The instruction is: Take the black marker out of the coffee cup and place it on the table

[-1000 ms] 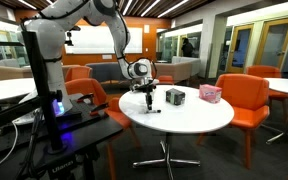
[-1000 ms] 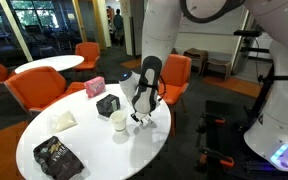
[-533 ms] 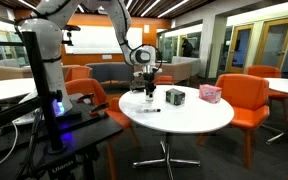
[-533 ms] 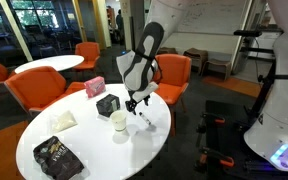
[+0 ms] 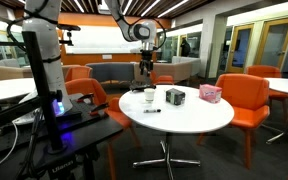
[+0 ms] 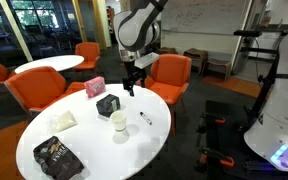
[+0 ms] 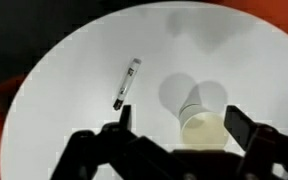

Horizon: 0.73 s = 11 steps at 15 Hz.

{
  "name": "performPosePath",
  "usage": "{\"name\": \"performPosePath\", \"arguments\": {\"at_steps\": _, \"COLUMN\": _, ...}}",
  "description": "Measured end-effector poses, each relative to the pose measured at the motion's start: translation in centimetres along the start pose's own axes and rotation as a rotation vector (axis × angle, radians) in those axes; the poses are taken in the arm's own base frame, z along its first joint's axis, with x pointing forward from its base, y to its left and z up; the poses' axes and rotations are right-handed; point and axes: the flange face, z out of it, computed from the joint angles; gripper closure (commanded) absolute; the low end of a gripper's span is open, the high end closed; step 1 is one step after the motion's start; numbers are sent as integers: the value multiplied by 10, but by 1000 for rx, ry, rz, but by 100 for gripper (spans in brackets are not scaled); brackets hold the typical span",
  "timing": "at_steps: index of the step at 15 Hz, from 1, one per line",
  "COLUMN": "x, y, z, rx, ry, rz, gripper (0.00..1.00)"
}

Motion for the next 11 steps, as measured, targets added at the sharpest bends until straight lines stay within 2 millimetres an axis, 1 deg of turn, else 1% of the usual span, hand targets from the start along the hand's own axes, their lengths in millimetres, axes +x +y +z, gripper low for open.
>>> {"name": "performPosePath", "arguments": {"at_steps": 2, "x": -4, "y": -4, "z": -11, "rx": 2, "ry": -9, "rz": -11, "gripper": 0}}
{"name": "performPosePath", "arguments": {"at_steps": 4, "x": -5, "y": -4, "z": -17, "rx": -3, "ry": -3, "rz": -16, "gripper": 0}}
{"name": "performPosePath", "arguments": {"at_steps": 11, "x": -5, "y": -2, "z": -23, "rx": -7, "ry": 9, "rz": -20, "gripper": 0}}
